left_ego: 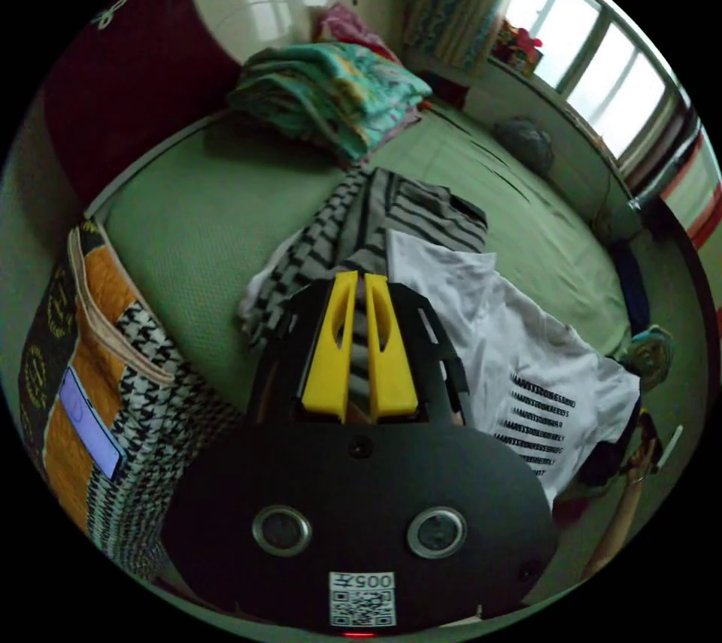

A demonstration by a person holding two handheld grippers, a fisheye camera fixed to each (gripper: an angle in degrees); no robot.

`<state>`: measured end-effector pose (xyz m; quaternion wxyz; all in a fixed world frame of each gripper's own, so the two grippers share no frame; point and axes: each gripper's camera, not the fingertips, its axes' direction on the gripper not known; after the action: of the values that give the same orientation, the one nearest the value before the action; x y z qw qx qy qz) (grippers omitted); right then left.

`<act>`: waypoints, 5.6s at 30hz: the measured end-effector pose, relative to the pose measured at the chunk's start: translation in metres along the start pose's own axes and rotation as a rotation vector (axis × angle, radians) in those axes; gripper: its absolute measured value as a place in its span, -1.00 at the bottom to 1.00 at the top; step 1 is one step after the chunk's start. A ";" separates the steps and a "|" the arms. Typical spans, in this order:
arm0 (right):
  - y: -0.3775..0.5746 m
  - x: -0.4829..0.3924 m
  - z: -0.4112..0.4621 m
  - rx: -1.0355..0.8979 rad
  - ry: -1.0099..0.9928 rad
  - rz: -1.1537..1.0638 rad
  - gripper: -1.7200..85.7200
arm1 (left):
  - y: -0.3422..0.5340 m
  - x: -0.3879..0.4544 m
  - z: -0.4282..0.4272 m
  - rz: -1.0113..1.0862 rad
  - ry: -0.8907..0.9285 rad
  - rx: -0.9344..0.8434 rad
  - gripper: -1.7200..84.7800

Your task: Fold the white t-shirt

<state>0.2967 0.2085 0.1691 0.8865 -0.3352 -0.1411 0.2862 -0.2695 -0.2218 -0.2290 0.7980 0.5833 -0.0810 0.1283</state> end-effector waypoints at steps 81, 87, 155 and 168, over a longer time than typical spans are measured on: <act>0.432 -0.312 -0.158 -0.125 0.030 -0.364 -0.98 | 0.442 0.212 -0.067 0.492 0.069 -0.209 -0.97; 0.434 -0.318 -0.160 -0.123 0.035 -0.369 -0.98 | 0.444 0.212 -0.068 0.495 0.062 -0.206 -0.97; 0.426 -0.322 -0.151 -0.122 0.034 -0.368 -0.98 | 0.426 0.209 -0.068 0.490 0.065 -0.206 -0.98; 0.426 -0.318 -0.150 -0.120 0.045 -0.375 -0.98 | 0.423 0.209 -0.067 0.486 0.071 -0.208 -0.97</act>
<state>-0.0664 0.2003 -0.2474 0.9056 -0.3617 -0.1978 0.0997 -0.1984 -0.0141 0.1943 0.8017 0.4566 -0.2036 0.3276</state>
